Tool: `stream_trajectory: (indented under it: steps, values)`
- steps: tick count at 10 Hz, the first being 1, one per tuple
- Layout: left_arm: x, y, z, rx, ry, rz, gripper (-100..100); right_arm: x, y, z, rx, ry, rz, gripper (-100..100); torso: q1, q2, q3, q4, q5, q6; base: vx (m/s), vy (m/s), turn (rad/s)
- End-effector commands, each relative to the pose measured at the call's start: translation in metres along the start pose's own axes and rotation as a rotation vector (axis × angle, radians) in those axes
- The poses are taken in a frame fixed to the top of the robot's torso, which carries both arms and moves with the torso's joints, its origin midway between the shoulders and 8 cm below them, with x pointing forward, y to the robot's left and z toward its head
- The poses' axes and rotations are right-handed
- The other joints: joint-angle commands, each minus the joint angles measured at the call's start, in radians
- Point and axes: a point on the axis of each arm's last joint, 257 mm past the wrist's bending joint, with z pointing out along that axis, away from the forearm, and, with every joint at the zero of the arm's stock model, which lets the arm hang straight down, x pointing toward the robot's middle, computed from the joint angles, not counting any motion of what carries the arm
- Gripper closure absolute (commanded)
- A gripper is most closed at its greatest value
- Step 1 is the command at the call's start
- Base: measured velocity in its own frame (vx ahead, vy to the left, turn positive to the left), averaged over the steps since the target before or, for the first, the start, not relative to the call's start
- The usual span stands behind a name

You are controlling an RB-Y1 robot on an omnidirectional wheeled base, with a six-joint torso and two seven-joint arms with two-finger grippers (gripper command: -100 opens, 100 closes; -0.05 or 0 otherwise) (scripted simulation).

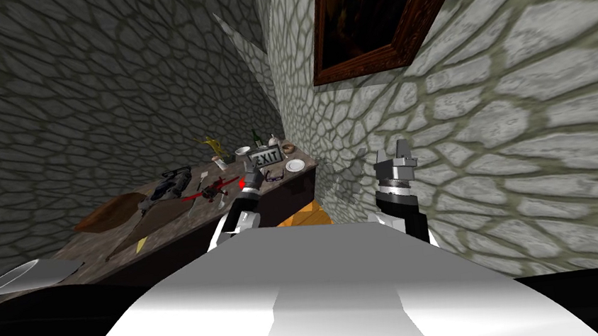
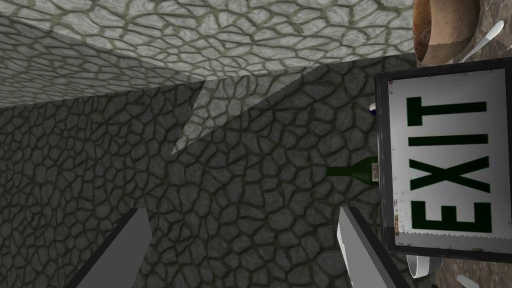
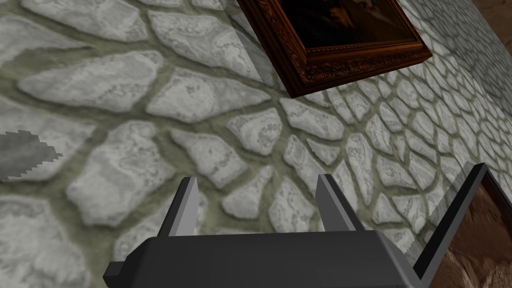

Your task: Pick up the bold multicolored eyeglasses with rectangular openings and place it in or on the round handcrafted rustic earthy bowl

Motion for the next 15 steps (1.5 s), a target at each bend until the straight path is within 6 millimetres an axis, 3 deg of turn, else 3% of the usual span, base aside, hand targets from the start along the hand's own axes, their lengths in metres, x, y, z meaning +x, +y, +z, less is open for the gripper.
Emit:
stream_trajectory:
  steps: [1,15]
  values:
    - [0.003,0.008,0.002,-0.039,0.014,-0.023,-100,0.000,0.000,0.000,0.000,0.000,0.000,0,0.000,0.000,0.000,0.000,0.000,0.000,0.009,0.005,-0.025]
    - [0.012,0.085,-0.003,-0.384,0.059,-0.181,-100,0.000,0.000,0.000,0.000,0.000,0.000,0,0.000,-0.001,0.000,0.000,0.000,0.000,0.016,0.008,-0.027]
